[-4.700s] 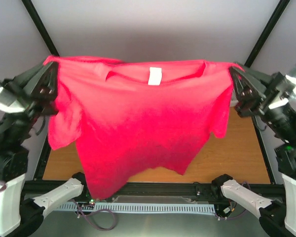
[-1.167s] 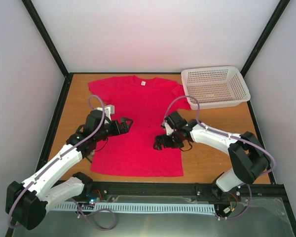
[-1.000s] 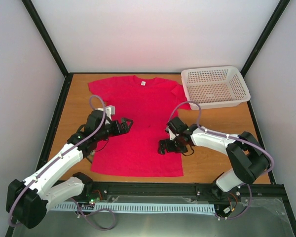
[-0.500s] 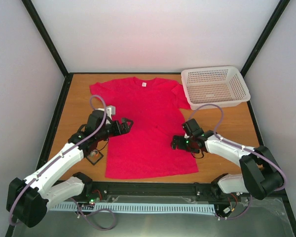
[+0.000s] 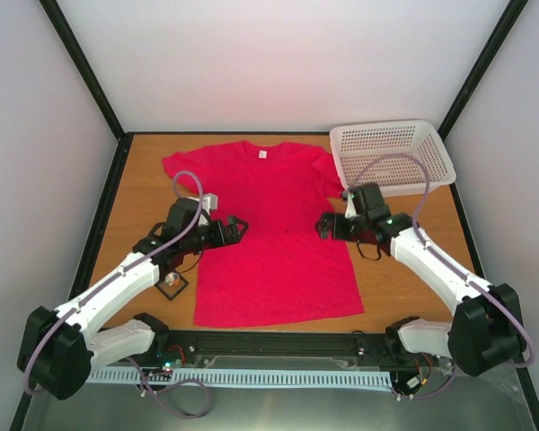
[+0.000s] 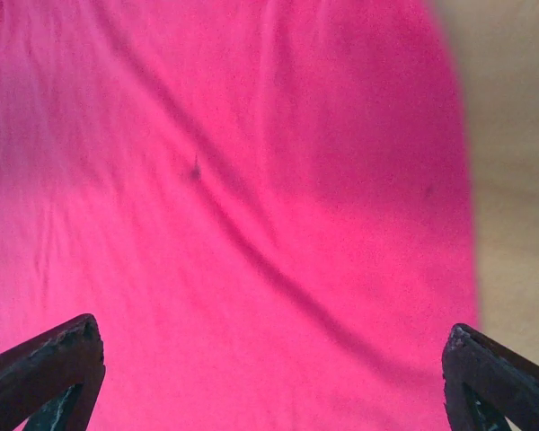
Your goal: Pin the brooch onto the clothing
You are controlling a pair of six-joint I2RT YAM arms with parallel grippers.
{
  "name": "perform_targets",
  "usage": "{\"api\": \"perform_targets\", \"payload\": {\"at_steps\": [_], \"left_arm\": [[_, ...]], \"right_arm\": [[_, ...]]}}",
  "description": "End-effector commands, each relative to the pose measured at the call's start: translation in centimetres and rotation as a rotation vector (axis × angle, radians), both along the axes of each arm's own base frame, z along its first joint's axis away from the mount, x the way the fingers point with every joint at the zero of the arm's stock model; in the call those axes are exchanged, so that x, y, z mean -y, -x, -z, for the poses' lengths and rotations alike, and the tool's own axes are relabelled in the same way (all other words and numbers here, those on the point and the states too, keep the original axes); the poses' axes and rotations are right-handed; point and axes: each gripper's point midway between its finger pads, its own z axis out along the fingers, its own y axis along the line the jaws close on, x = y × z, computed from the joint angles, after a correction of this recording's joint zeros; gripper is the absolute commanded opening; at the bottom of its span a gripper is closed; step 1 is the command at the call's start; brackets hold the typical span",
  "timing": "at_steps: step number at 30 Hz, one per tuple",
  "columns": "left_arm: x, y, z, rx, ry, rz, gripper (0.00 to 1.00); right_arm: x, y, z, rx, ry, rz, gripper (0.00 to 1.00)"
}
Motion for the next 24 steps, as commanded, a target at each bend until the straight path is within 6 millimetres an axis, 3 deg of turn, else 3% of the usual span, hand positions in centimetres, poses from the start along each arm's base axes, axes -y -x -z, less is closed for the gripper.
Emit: {"api": "perform_targets", "payload": {"at_steps": [1,7,15,24], "left_arm": [[2.8,0.1,0.0,-0.008,0.052,0.139,1.0],[3.9,-0.7,3.2,-0.095,-0.008,0.199,1.0],[1.5,0.6,7.8,-0.232,-0.076,0.076,1.0],[-0.8,2.5,10.0,-0.289,-0.09,-0.028,1.0]], "right_arm": [[2.2,-4.3,-2.1,0.092,0.07,0.036,1.0],[2.8,-9.4,-2.1,0.121,0.203,0.045,1.0],[5.0,-14.2,-3.0,0.156,0.35,0.093,1.0],[5.9,-19.2,-4.4,0.166,0.375,0.16,1.0]]}}
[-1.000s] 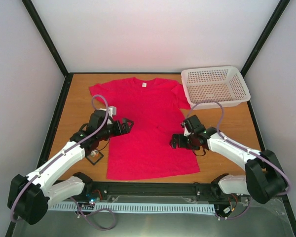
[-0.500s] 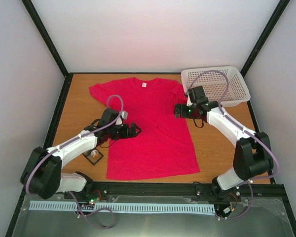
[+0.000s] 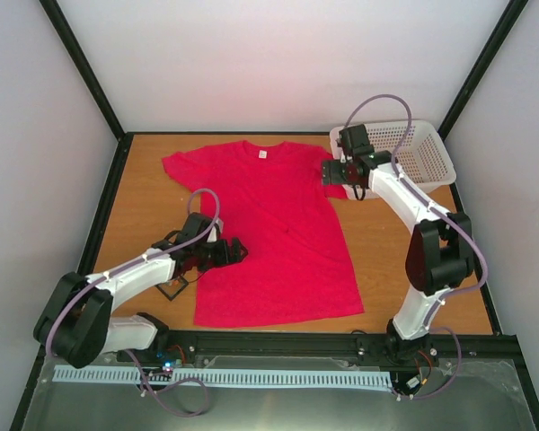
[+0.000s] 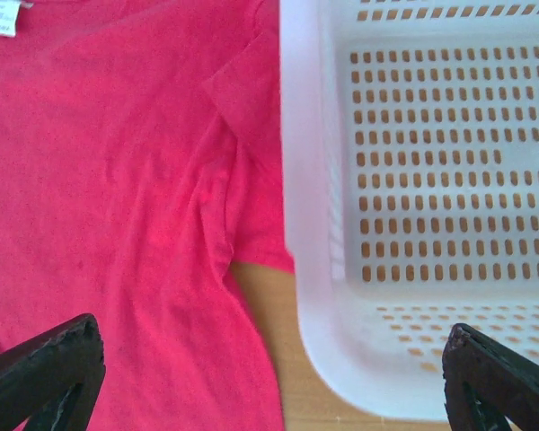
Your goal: Pin the brooch onto the clothing
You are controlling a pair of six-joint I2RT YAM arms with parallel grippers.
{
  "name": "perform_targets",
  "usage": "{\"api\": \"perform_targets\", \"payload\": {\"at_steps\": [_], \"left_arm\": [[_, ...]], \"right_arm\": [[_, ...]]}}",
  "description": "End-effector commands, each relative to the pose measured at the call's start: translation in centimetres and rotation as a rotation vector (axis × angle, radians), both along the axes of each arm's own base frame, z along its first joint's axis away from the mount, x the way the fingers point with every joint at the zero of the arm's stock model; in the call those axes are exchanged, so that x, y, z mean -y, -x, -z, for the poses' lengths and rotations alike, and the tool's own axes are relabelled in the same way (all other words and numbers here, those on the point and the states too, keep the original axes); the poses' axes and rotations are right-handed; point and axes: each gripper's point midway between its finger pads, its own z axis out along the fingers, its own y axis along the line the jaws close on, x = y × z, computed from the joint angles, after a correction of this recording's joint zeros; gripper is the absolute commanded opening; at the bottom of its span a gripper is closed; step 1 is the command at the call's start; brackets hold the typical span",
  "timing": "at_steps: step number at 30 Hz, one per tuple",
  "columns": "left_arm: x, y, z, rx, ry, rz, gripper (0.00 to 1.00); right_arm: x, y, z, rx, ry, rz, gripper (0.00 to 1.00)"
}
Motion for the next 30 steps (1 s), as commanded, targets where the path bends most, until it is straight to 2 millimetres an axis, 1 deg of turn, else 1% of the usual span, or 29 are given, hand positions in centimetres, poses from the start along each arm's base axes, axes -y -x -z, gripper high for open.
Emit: {"api": "perform_targets", "payload": {"at_steps": [1,2,5,8,10,12,15,17,18,19,22,24,26,27,28,29,30], "left_arm": [[-0.9,0.2,-0.1,0.006,-0.014,-0.06,1.0],[-1.0,0.3,-0.1,0.006,-0.02,-0.064,1.0],[-1.3,0.4,0.1,0.004,-0.035,-0.066,1.0],[-1.6,0.4,0.2,0.007,-0.055,-0.071,1.0],[-1.8,0.3,0.0,0.02,-0.062,-0.074,1.0],[-1.9,0.1,-0.3,0.033,-0.064,-0.076,1.0],[-1.8,-0.1,-0.8,0.052,-0.062,-0.074,1.0],[-1.7,-0.3,-1.2,0.064,-0.058,-0.069,1.0],[-1.7,-0.3,-1.3,0.068,-0.058,-0.067,1.0],[-1.6,-0.4,-1.5,0.075,-0.055,-0.064,1.0],[-1.4,-0.6,-2.0,0.091,-0.047,-0.054,1.0],[-1.3,-0.6,-2.3,0.1,-0.04,-0.047,1.0],[-1.2,-0.7,-2.6,0.11,-0.034,-0.037,1.0],[-1.1,-0.7,-2.7,0.114,-0.032,-0.032,1.0],[-1.1,-0.8,-2.9,0.119,-0.032,-0.03,1.0],[-1.1,-0.8,-2.9,0.122,-0.034,-0.026,1.0],[-1.1,-0.9,-3.1,0.126,-0.036,-0.024,1.0]], "right_arm": [[1.9,-2.7,0.0,-0.013,-0.003,0.083,1.0],[1.8,-3.4,0.4,-0.034,-0.03,0.094,1.0],[0.5,-4.4,1.9,-0.116,-0.075,0.085,1.0],[0.1,-4.4,3.0,-0.165,-0.086,0.075,1.0],[1.4,-4.2,3.3,-0.174,-0.091,0.101,1.0],[2.0,-3.6,3.3,-0.182,-0.11,0.111,1.0],[2.9,-1.6,4.0,-0.229,-0.157,0.123,1.0],[3.9,0.4,4.6,-0.255,-0.18,0.146,1.0],[4.7,1.5,4.9,-0.264,-0.19,0.163,1.0],[5.6,3.2,6.0,-0.298,-0.194,0.184,1.0],[9.0,6.9,6.4,-0.317,-0.19,0.262,1.0],[11.8,9.3,5.8,-0.304,-0.133,0.329,1.0],[14.9,11.6,4.8,-0.284,-0.034,0.409,1.0],[16.0,12.7,4.3,-0.274,0.011,0.448,1.0],[16.4,13.3,3.6,-0.245,0.02,0.466,1.0],[16.1,13.5,2.6,-0.207,0.002,0.459,1.0],[15.6,13.5,2.1,-0.193,-0.021,0.442,1.0]]}}
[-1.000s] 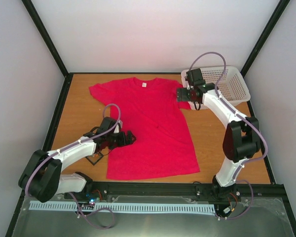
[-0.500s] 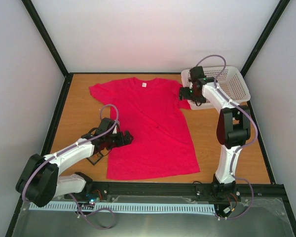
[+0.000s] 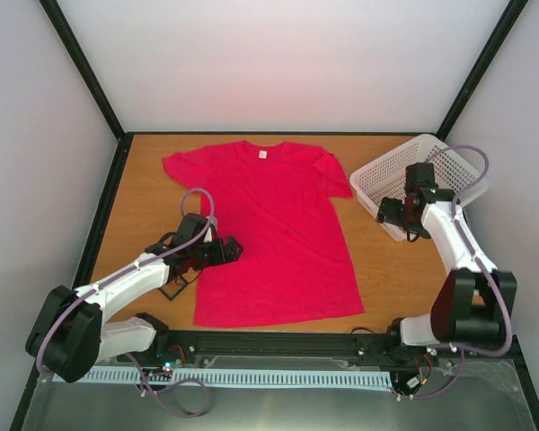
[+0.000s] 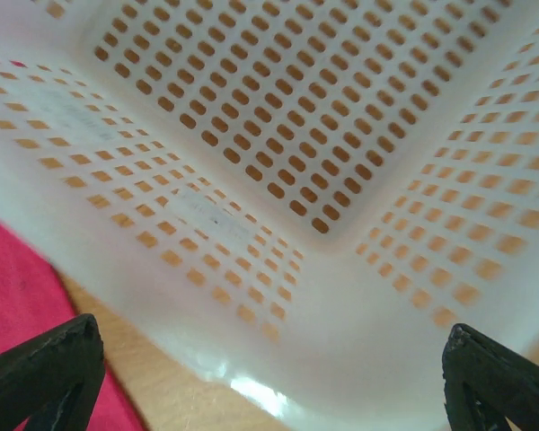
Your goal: Pin the brooch onto the clothing
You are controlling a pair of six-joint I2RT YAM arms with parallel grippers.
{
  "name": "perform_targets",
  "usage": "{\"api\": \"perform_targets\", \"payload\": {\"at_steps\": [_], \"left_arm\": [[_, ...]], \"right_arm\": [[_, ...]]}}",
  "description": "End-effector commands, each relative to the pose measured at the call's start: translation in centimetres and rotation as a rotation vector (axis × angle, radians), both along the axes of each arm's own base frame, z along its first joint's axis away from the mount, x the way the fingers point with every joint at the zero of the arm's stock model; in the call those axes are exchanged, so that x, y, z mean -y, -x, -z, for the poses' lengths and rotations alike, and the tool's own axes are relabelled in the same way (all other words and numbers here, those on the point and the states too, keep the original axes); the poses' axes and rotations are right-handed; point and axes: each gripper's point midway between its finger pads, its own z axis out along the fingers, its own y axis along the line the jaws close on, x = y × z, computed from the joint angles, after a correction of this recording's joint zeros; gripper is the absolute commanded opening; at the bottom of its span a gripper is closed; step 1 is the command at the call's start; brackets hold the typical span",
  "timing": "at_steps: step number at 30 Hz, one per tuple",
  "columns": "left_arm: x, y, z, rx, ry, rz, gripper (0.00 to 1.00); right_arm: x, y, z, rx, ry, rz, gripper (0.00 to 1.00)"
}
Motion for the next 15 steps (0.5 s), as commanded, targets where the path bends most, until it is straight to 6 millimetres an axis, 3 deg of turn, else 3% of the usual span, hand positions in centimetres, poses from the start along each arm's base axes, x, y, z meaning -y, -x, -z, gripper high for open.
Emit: {"api": "perform_targets", "payload": {"at_steps": [1,5,8,10,13,15], "left_arm": [[0.7,-1.1,-2.4,0.068,0.012,0.034,1.0],[1.0,-1.5,-3.2,0.088,0.019,0.041,1.0],[1.2,-1.7,-3.8,0.1,0.029,0.045,1.0],[1.2,-1.8,-4.1,0.103,0.029,0.046,1.0],[1.1,-1.9,-4.7,0.12,0.029,0.044,1.0],[1.1,-2.0,-5.1,0.137,0.03,0.041,1.0]], "right_arm": [[0.1,1.0,-3.1,0.083,0.038,0.004,1.0],[-4.4,-2.3,-5.6,0.165,-0.134,-0.133,1.0],[-5.7,-5.4,-6.2,0.203,-0.218,-0.138,1.0],[-6.0,-6.5,-5.4,0.189,-0.249,-0.119,1.0],[-5.4,-5.6,-3.5,0.147,-0.235,-0.061,1.0],[-4.0,-3.5,-1.7,0.123,-0.23,0.01,1.0]]}}
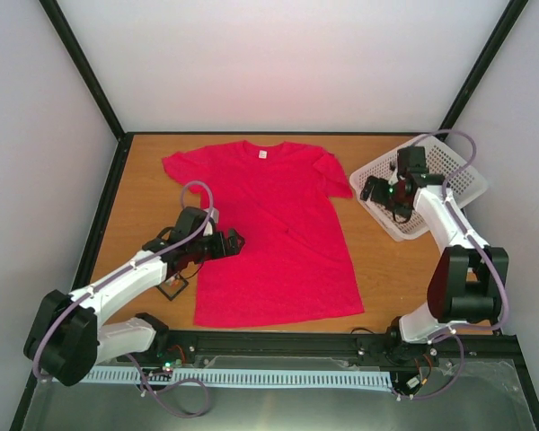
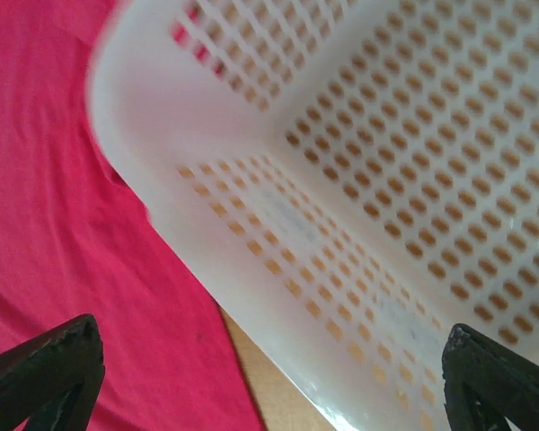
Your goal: Pin the brooch onto the clothing
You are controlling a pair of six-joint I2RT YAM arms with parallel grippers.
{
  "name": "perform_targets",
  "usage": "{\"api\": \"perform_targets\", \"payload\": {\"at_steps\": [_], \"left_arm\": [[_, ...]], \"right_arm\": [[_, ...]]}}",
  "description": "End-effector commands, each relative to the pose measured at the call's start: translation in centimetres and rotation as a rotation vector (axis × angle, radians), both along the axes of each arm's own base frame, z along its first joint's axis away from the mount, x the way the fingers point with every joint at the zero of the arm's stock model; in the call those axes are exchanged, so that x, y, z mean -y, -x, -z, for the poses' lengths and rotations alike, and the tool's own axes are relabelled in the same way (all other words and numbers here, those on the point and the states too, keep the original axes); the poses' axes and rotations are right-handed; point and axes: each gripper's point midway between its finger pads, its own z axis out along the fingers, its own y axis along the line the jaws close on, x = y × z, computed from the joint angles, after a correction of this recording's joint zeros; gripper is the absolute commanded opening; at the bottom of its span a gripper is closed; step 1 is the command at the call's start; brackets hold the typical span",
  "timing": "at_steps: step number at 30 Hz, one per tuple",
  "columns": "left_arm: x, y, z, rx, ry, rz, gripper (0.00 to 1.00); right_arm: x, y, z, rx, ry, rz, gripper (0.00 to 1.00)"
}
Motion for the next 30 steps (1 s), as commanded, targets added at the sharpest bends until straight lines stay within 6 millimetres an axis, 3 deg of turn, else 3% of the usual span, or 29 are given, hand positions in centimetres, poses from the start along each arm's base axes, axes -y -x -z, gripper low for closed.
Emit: {"api": "perform_targets", "payload": {"at_steps": [1,3,6,8,10,15,18,24,30], "left_arm": [[0.4,-0.9,-2.8,0.08,0.016,0.014,1.0],[0.3,-1.1,-3.0,0.089,0.017,0.012,1.0],[0.6,-1.3,-2.9,0.086,0.018,0.023,1.0],[0.7,-1.3,-2.8,0.08,0.017,0.031,1.0],[0.8,-1.4,-2.5,0.075,0.012,0.037,1.0],[0.7,-1.5,-2.3,0.066,0.006,0.032,1.0],[0.6,-1.4,-2.2,0.065,0.009,0.026,1.0],[0.6,-1.2,-1.8,0.047,0.012,0.017,1.0],[0.5,-1.2,-1.9,0.037,0.006,0.012,1.0]], "right_arm": [[1.9,3.7,2.6,-0.058,-0.053,0.135,1.0],[4.6,6.7,4.2,-0.105,-0.054,0.242,1.0],[8.3,10.6,3.9,-0.104,0.053,0.341,1.0],[8.8,11.6,2.7,-0.081,0.097,0.345,1.0],[8.1,11.3,1.5,-0.048,0.065,0.32,1.0],[1.3,5.5,-4.8,0.167,0.097,-0.004,1.0],[-3.7,1.3,-5.9,0.182,0.173,-0.193,1.0],[-8.6,-8.0,-1.7,0.119,0.388,-0.327,1.0],[-10.6,-15.7,3.0,0.089,0.494,-0.382,1.0]]}}
